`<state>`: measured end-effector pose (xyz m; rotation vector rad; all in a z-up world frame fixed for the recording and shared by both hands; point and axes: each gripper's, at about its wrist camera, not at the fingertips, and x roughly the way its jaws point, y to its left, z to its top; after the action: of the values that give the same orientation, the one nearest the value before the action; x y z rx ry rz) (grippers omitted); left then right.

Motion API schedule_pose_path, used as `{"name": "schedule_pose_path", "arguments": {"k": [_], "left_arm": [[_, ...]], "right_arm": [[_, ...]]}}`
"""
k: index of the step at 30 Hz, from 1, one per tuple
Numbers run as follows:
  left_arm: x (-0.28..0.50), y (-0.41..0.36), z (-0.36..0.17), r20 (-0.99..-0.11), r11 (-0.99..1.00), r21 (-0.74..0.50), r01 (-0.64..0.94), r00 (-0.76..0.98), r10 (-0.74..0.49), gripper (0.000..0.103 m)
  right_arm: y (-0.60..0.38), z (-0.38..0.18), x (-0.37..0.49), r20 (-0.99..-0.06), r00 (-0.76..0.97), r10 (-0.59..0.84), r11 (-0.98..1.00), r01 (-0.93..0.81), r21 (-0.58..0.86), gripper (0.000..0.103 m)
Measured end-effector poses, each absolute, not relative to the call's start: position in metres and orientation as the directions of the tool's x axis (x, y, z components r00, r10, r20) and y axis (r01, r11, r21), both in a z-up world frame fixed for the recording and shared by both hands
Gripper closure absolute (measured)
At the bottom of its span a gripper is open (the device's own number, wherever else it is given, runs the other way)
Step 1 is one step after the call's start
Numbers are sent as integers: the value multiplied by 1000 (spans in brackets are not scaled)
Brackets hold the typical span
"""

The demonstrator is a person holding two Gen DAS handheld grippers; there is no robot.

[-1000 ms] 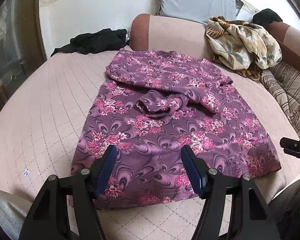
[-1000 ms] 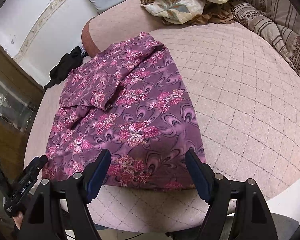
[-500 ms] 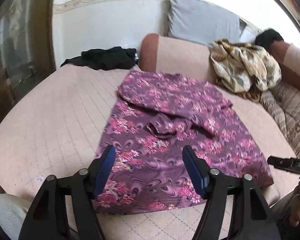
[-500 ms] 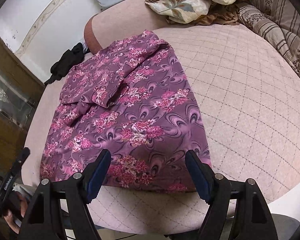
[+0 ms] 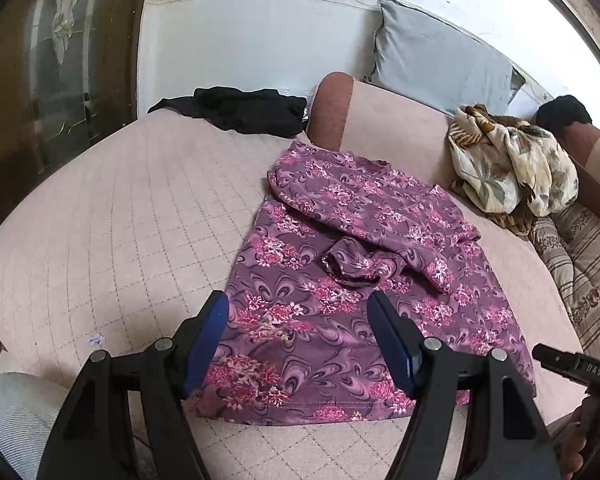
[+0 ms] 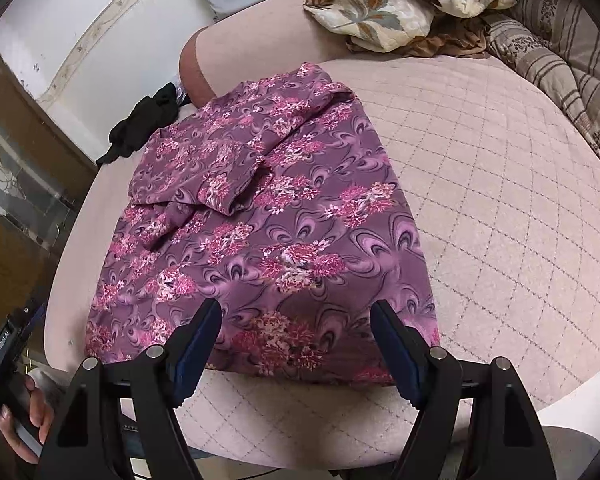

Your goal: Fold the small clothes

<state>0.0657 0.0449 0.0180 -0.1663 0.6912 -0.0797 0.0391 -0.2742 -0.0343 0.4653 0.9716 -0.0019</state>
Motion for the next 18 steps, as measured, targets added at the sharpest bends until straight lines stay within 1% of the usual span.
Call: {"name": "schedule_pose_path", "arguments": {"k": [5,10,18], "left_arm": [[66,42,14,-639,986,-164,26,759,-126,32],[67,41,13,-641,988,-154,28,758,-122,32],[70,40,12,-645,985,-172,30,752,-136,32]], "right_arm": [[-280,-35,39,-791,575,210,889,225,399,22],[-277,-34,40,-792,574,205,896,216,388,22],[-278,-31,39,-778,590,216,890,210,406,22]]}}
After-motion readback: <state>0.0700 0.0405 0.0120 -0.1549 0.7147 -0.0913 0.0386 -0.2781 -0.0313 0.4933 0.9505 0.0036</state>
